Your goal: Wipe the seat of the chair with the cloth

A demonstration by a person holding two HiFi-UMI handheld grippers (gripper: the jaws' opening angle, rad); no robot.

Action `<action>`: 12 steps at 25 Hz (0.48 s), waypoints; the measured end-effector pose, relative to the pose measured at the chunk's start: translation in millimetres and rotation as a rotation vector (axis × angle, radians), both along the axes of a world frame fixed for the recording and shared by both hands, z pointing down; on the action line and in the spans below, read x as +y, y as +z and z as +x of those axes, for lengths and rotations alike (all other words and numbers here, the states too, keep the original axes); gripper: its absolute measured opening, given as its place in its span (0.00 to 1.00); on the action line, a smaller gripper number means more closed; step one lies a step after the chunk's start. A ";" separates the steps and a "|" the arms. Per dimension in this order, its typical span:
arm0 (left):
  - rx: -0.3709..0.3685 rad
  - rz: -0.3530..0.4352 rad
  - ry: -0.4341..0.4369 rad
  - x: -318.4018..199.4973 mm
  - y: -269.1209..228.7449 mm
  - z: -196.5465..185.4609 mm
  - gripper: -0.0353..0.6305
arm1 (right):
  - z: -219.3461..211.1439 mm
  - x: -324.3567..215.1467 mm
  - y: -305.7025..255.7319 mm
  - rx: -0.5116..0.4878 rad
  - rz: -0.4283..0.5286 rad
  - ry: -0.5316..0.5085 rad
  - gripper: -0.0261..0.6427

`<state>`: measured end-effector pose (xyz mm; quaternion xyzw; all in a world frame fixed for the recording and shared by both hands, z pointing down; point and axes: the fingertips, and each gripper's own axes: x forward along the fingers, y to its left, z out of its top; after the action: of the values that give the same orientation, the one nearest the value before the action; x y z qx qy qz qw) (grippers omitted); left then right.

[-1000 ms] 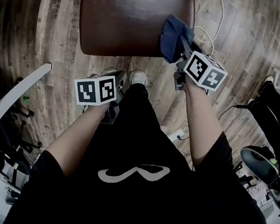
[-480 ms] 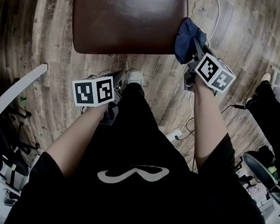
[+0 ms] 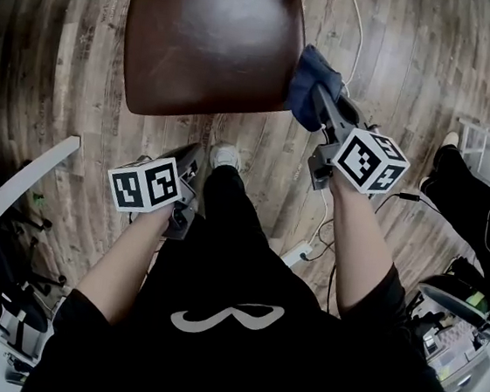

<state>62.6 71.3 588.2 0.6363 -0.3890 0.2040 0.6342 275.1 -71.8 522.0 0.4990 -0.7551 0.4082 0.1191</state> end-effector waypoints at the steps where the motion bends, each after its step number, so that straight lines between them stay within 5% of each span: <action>1: 0.009 0.025 0.013 -3.5 -9.2 -1.3 0.07 | -6.8 4.2 -12.9 -0.015 0.018 -0.010 0.12; 12: 0.119 0.265 0.007 15.5 -160.1 -59.3 0.07 | -91.9 112.4 -164.5 -0.192 0.107 -0.103 0.12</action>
<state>3.3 86.9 428.0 0.7267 -0.3720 0.1152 0.5659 183.2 40.6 357.5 0.4238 -0.8083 0.4067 0.0403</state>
